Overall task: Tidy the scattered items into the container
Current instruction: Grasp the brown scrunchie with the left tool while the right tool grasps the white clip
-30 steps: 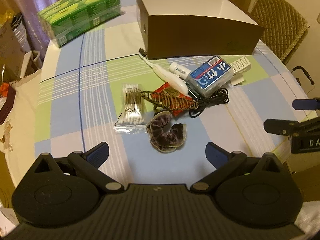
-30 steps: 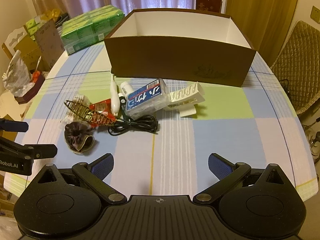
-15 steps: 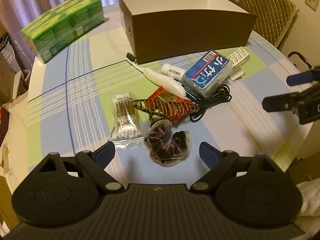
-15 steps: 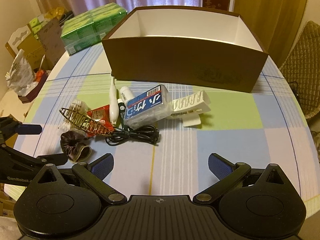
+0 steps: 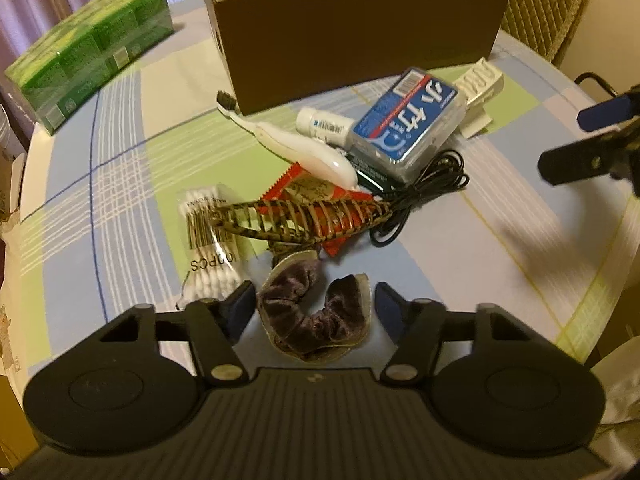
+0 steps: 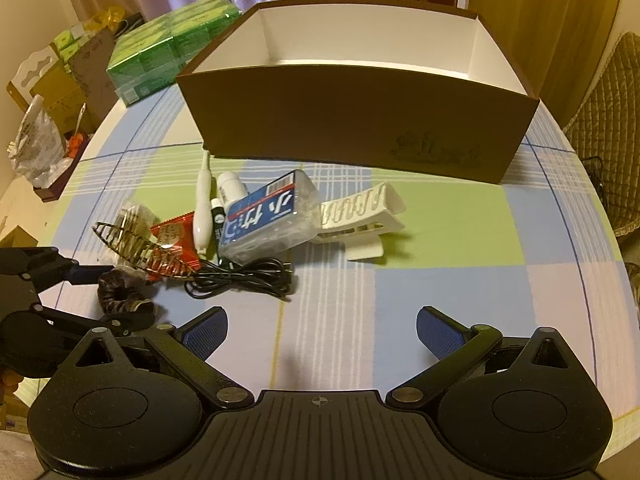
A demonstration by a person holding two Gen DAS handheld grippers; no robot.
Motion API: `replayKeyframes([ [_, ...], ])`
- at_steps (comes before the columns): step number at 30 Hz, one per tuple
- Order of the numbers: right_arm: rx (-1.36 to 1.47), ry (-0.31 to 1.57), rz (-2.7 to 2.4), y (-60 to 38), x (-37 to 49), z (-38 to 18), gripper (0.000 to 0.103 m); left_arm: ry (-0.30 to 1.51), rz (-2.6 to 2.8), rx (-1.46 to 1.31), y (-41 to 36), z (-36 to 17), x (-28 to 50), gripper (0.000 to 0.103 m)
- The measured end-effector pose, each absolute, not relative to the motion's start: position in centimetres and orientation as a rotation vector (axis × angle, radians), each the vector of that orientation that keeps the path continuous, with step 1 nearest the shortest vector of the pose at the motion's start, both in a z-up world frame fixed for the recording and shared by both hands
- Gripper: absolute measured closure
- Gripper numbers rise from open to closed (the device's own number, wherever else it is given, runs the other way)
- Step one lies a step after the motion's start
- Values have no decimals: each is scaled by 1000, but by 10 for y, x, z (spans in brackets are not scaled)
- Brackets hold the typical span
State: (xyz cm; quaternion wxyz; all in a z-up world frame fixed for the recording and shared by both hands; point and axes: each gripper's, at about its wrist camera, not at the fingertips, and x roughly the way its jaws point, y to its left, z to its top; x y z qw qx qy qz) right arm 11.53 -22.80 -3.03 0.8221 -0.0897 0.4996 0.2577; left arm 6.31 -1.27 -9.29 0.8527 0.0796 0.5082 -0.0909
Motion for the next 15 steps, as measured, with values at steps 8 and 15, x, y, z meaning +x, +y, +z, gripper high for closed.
replayKeyframes([
  [8,-199,1078,572,-234,128,-32,0,1084,-171,161,-13,-99,66,70],
  [15,-251,1062,654,-236,142,-33,0,1093,-107,84,-11,-90,60,77],
])
